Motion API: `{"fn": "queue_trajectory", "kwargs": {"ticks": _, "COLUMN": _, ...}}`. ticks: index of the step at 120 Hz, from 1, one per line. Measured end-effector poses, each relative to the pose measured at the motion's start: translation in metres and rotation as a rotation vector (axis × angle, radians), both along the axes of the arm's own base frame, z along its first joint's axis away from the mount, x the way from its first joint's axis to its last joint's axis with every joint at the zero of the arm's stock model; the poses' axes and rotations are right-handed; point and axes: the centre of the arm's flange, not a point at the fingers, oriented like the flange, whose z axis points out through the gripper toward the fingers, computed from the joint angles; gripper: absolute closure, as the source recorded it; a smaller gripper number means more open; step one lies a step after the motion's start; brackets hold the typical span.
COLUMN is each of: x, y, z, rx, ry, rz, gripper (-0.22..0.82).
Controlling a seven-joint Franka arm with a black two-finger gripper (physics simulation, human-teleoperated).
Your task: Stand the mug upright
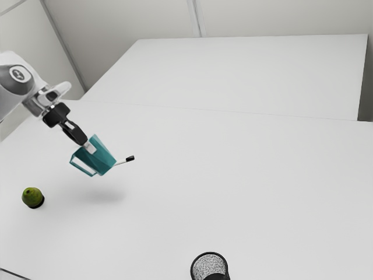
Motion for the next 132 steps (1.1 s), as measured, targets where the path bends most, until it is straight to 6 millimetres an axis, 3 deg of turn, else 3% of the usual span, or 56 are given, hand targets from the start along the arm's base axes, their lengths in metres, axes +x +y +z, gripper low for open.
{"fn": "queue_trajectory", "kwargs": {"ticks": 16, "x": 0.011, "y": -0.027, "z": 0.008, "rx": 0.109, "ry": 0.008, "rz": -0.024, "gripper": 0.76}}
{"fn": "queue_trajectory", "kwargs": {"ticks": 34, "x": 0.022, "y": -0.045, "z": 0.01, "rx": 0.231, "ry": 0.011, "rz": -0.013, "gripper": 0.77}}
{"fn": "queue_trajectory", "kwargs": {"ticks": 61, "x": 0.039, "y": -0.068, "z": 0.005, "rx": 0.379, "ry": -0.014, "rz": 0.026, "gripper": 0.77}}
{"fn": "queue_trajectory", "kwargs": {"ticks": 82, "x": 0.048, "y": -0.097, "z": 0.002, "rx": 0.481, "ry": -0.033, "rz": 0.043, "gripper": 0.77}}
{"fn": "queue_trajectory", "kwargs": {"ticks": 132, "x": 0.051, "y": -0.128, "z": -0.043, "rx": 0.588, "ry": -0.052, "rz": 0.168, "gripper": 0.77}}
